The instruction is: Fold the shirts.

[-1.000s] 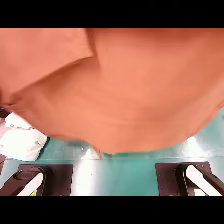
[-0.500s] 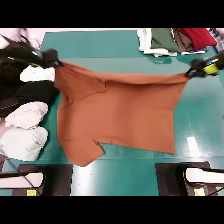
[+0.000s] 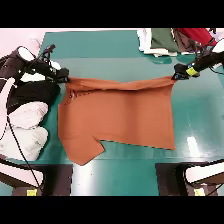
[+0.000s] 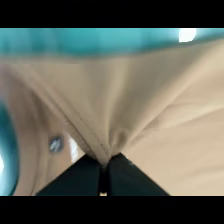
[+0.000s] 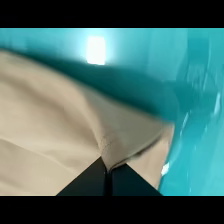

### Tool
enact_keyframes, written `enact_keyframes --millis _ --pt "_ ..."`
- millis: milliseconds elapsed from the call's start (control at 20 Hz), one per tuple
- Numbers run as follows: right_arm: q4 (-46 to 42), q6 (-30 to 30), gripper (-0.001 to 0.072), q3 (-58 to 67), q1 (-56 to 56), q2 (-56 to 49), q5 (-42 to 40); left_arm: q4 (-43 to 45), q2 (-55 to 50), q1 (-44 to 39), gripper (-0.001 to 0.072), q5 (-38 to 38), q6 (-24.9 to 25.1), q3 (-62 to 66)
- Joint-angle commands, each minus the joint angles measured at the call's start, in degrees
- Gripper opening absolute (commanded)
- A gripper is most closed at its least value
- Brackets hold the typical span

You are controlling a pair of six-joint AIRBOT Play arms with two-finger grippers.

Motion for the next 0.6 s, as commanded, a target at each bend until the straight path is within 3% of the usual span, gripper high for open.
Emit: enact_keyframes --millis 0,200,250,300,350,550 --pt "-2.25 -0.76 0.0016 -9.01 0.04 3.56 -0.52 4.11 -0.48 0.74 0.0022 -4.96 1.77 -3.26" --pt "-2.16 -0.74 0.0022 -18.69 1.77 5.84 -4.26 3.98 -0.48 0.74 0.0025 -4.09 1.16 -8.76" --pt "-2.21 -0.74 0.0169 -19.47 2.29 5.81 -4.37 4.42 -0.46 0.74 0.0263 -4.09 0.39 -8.87" --pt "-2.21 -0.74 0.0470 -19.87 2.40 5.81 -4.46 4.33 -0.28 0.74 0.0578 -4.13 -1.18 -8.76" --pt "-2.16 -0.74 0.0510 -19.85 2.40 6.03 -4.24 4.37 0.63 0.74 0.0605 -4.44 -2.29 -8.76" --pt "-2.36 -1.25 0.0502 -21.53 2.29 12.81 0.66 8.22 11.34 0.74 0.0604 -6.45 -4.83 -13.81"
